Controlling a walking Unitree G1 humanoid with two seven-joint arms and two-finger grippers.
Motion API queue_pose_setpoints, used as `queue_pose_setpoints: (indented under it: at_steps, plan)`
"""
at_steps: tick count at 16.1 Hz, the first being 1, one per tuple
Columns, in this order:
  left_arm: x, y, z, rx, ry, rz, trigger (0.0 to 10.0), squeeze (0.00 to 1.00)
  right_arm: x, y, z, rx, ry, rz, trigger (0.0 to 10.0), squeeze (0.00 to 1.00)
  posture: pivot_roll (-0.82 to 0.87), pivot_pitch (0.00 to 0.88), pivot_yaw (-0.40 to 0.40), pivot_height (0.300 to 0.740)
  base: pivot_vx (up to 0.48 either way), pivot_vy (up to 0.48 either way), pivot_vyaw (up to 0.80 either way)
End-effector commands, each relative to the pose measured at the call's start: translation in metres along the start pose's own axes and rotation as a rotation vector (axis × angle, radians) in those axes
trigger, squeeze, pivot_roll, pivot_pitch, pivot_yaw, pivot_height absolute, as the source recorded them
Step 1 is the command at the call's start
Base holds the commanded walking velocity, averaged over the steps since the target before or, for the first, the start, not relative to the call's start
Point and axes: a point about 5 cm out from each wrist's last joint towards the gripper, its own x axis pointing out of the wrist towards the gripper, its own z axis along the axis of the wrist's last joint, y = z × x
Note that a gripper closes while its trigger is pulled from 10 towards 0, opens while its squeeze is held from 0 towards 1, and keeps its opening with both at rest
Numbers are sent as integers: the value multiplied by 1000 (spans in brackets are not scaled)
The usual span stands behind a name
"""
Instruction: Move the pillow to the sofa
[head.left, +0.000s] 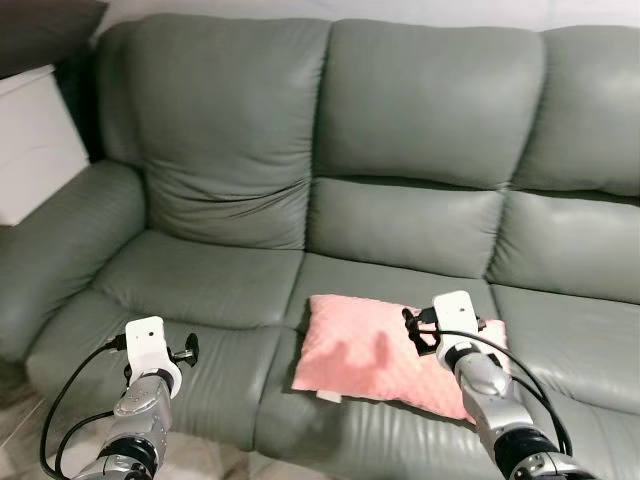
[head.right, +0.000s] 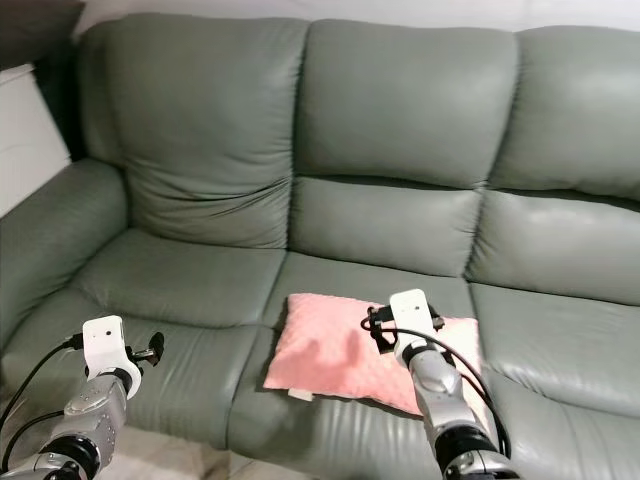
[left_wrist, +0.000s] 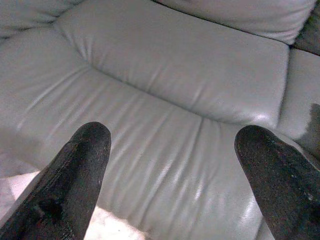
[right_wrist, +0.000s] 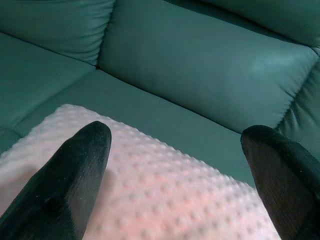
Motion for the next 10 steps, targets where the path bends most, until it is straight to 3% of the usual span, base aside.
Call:
queue_pose_setpoints:
  at_steps: [1, 3, 10]
  plan:
    - [1, 3, 3, 10, 4, 3, 10000, 0, 2, -6, 5, -7, -14, -23, 10000, 0, -228, 0, 31, 740, 0, 0, 800]
    - [1, 3, 2, 10, 7, 2, 10000, 0, 2, -6, 5, -5, -16, -25, 10000, 0, -228, 0, 33, 740, 0, 0, 644]
    - [-1, 2, -3, 11, 17, -12, 10000, 0, 2, -2, 4, 33, -15, -31, 10000, 0, -231, 0, 40, 740, -37, 0, 0]
